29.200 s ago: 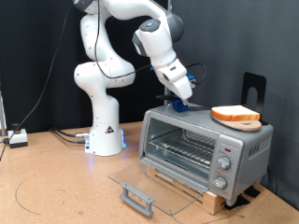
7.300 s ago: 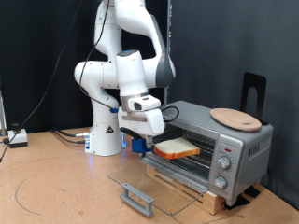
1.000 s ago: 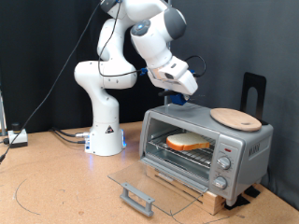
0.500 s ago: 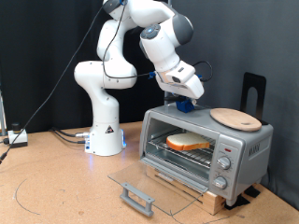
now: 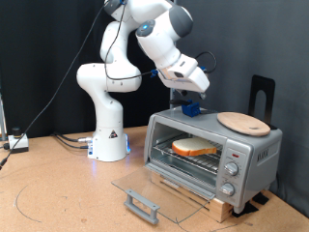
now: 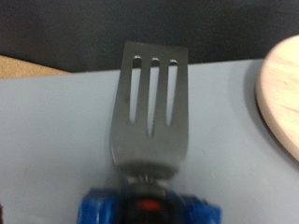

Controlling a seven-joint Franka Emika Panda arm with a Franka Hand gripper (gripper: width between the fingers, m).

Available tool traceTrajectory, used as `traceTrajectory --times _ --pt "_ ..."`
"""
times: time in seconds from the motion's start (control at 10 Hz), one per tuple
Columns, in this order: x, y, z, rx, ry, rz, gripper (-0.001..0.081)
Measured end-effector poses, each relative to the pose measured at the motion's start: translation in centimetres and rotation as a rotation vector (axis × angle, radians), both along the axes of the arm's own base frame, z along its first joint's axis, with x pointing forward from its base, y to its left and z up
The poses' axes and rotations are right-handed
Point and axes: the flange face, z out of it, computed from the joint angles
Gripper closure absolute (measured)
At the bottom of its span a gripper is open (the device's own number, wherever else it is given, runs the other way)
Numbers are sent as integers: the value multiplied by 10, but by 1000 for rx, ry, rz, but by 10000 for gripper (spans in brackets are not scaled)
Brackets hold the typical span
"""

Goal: Make a piece of toast with the oven

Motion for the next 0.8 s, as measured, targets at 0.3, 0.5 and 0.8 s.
traceTrajectory --times 0.3,0.5,0.8 --pt "-4 -14 14 -38 -28 -3 -3" --pt "-1 -24 11 -14 -24 -21 -3" --pt "9 -69 10 42 0 -61 -3"
